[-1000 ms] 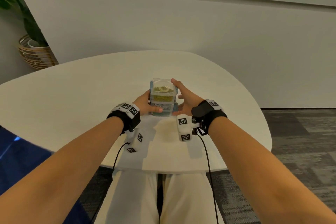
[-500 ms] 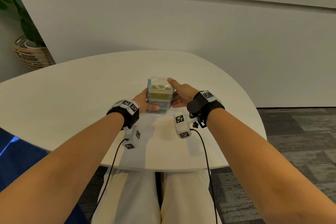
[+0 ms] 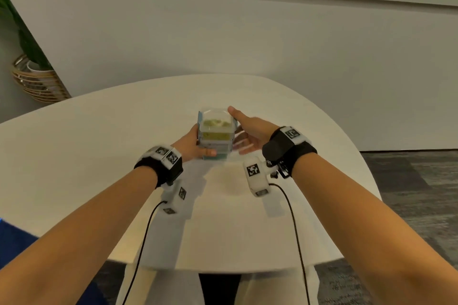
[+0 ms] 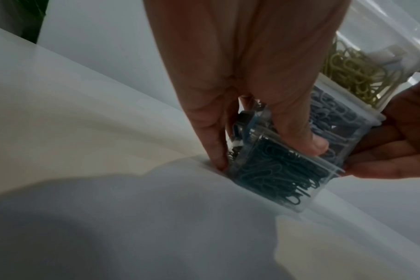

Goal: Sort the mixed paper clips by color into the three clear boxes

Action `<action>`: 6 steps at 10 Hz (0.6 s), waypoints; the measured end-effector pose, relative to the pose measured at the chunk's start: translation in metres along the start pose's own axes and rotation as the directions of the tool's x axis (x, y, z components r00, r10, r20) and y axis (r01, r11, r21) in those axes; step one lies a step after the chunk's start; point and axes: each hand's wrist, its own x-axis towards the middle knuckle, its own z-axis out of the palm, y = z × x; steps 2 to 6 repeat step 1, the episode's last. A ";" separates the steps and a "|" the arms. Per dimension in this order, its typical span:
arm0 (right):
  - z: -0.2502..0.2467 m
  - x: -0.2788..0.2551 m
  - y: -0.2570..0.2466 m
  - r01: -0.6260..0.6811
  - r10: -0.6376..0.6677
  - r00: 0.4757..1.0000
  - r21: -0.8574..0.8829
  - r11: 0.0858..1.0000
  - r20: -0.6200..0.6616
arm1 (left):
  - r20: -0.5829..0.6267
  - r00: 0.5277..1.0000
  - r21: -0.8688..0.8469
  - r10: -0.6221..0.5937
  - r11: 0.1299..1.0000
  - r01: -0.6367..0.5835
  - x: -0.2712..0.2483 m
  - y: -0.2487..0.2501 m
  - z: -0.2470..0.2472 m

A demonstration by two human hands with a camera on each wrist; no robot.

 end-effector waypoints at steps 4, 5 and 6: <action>-0.035 0.008 -0.009 0.023 -0.025 0.997 -0.034 0.999 -0.077 | -0.010 0.994 0.075 -0.105 0.992 0.105 -0.015 -0.019 -0.018; -0.035 0.008 -0.009 0.023 -0.025 0.997 -0.034 0.999 -0.077 | -0.010 0.994 0.075 -0.105 0.992 0.105 -0.015 -0.019 -0.018; -0.035 0.008 -0.009 0.023 -0.025 0.997 -0.034 0.999 -0.077 | -0.010 0.994 0.075 -0.105 0.992 0.105 -0.015 -0.019 -0.018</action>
